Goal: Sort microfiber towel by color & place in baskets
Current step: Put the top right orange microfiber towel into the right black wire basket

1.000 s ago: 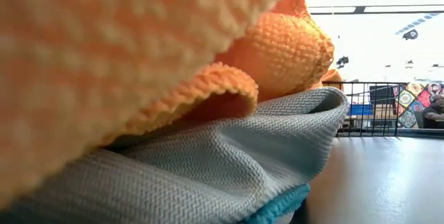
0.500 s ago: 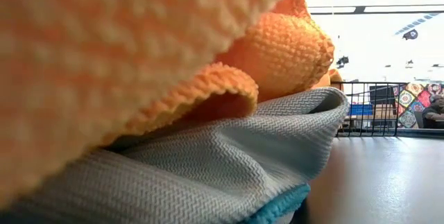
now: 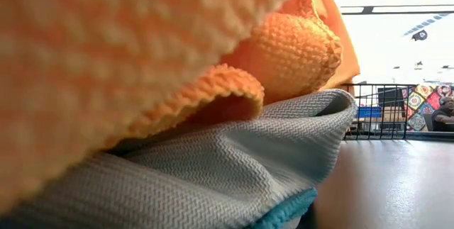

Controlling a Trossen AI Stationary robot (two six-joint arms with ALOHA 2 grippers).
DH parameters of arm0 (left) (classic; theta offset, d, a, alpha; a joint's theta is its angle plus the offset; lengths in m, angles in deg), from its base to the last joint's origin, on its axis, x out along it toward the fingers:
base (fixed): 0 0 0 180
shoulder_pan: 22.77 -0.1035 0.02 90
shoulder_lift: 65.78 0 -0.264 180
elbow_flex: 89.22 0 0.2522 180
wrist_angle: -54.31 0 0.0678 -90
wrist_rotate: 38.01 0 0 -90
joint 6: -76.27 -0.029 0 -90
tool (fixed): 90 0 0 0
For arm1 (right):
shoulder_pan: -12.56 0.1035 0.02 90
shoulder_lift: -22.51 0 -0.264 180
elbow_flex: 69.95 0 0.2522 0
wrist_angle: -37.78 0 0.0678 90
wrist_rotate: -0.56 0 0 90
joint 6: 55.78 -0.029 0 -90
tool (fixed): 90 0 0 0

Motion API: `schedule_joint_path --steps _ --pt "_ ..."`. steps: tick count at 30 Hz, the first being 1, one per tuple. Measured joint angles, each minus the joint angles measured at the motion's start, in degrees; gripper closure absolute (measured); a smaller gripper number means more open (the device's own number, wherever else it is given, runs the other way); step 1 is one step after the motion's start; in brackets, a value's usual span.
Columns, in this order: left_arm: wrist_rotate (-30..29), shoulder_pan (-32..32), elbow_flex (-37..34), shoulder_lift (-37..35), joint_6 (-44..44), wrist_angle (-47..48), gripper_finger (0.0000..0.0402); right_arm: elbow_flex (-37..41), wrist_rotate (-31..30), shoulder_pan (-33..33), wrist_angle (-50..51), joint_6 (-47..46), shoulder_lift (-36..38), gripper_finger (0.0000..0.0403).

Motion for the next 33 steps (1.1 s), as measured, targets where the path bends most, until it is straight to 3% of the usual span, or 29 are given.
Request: schedule_joint_path --steps 8,19,33 --pt "-0.11 -0.01 0.0 -1.21 -0.45 -0.07 0.0237 0.0 -11.67 -5.81 -0.04 0.94 2.56 0.0394" --pt "-0.12 -0.01 0.0 -2.12 -0.45 -0.09 0.0237 0.0 -10.72 -17.68 0.0 2.29 2.47 0.0394" --pt "-0.11 0.01 0.0 -2.12 -0.41 -0.11 0.0237 0.0 -9.2 -18.64 0.04 2.29 2.34 0.0394"
